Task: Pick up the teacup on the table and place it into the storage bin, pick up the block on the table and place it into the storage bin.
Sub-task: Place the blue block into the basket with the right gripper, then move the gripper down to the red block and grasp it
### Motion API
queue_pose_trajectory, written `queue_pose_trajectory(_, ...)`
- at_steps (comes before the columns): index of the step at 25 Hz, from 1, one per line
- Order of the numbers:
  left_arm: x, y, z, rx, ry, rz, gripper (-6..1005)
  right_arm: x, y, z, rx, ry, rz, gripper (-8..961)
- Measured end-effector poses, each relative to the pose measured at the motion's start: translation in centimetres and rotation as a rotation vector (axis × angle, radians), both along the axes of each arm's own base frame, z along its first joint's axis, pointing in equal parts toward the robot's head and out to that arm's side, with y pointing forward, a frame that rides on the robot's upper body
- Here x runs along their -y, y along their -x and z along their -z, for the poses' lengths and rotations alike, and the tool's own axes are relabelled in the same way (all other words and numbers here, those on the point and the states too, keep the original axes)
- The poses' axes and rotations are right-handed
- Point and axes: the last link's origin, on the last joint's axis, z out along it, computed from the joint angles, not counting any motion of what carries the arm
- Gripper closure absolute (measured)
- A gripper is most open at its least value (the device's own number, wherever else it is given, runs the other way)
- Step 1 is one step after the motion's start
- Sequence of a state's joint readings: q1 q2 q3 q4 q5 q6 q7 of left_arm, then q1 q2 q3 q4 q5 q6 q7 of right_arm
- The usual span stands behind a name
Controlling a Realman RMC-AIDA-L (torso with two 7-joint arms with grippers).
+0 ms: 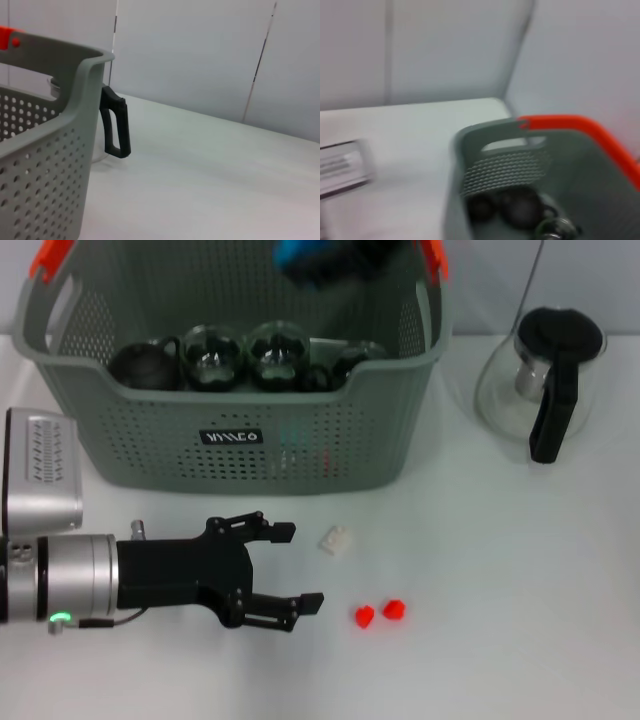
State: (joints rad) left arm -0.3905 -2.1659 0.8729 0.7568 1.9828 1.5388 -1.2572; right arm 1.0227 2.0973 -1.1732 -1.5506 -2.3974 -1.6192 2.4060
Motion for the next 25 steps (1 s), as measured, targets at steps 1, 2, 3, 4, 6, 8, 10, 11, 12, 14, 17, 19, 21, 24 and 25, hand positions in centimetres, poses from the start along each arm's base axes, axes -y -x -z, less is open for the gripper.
queue_pose_trajectory(1,0.0,0.0,0.0,0.000,0.000,0.001,48,-1.1,0.1,0.6,0.000,-0.018,0.003,525)
queue_pose_trajectory(2,0.0,0.0,0.0,0.001,0.000,0.003,48,-2.3,0.2,1.3,0.003,-0.038,0.006,524)
queue_pose_trajectory(3,0.0,0.0,0.0,0.003,-0.001,0.003,48,-3.2,-0.2,2.0,0.017,-0.045,0.021,523)
queue_pose_trajectory(4,0.0,-0.1,0.0,0.004,-0.001,0.004,48,-4.1,-0.6,2.6,0.026,-0.060,0.036,522)
queue_pose_trajectory(6,0.0,-0.1,0.0,0.003,-0.001,0.003,48,-5.8,-1.7,3.5,0.046,-0.101,0.062,521)
queue_pose_trajectory(8,0.0,-0.1,0.0,0.003,-0.002,0.003,48,-6.7,-2.4,4.0,0.057,-0.140,0.069,519)
queue_pose_trajectory(10,0.0,0.0,0.0,0.003,-0.003,0.002,48,-7.1,-3.2,4.1,0.077,-0.163,0.067,518)
queue_pose_trajectory(11,0.0,0.0,0.0,0.002,-0.003,0.001,48,-7.2,-3.5,4.0,0.081,-0.172,0.066,517)
queue_pose_trajectory(12,0.0,0.0,0.0,0.003,-0.003,0.000,48,-7.2,-3.7,3.9,0.080,-0.174,0.064,516)
queue_pose_trajectory(14,0.0,0.0,0.0,0.002,-0.001,-0.002,48,-6.7,-3.9,3.2,0.060,-0.174,0.052,436)
queue_pose_trajectory(17,0.1,0.0,0.0,0.004,0.002,-0.001,48,-4.6,-3.9,1.7,0.008,-0.126,0.007,316)
queue_pose_trajectory(19,0.1,0.0,-0.1,0.006,0.002,0.000,48,-2.5,-4.3,0.7,-0.013,-0.060,-0.024,208)
queue_pose_trajectory(21,0.1,0.0,-0.1,0.005,0.001,0.001,48,-0.3,-5.2,-0.5,-0.014,0.009,-0.041,73)
queue_pose_trajectory(24,0.1,0.1,-0.1,0.000,-0.001,0.000,48,3.0,-7.8,-1.4,0.033,0.138,-0.002,40)
queue_pose_trajectory(25,0.1,0.2,-0.1,-0.001,-0.004,-0.001,48,3.8,-8.7,-1.3,0.053,0.173,0.021,29)
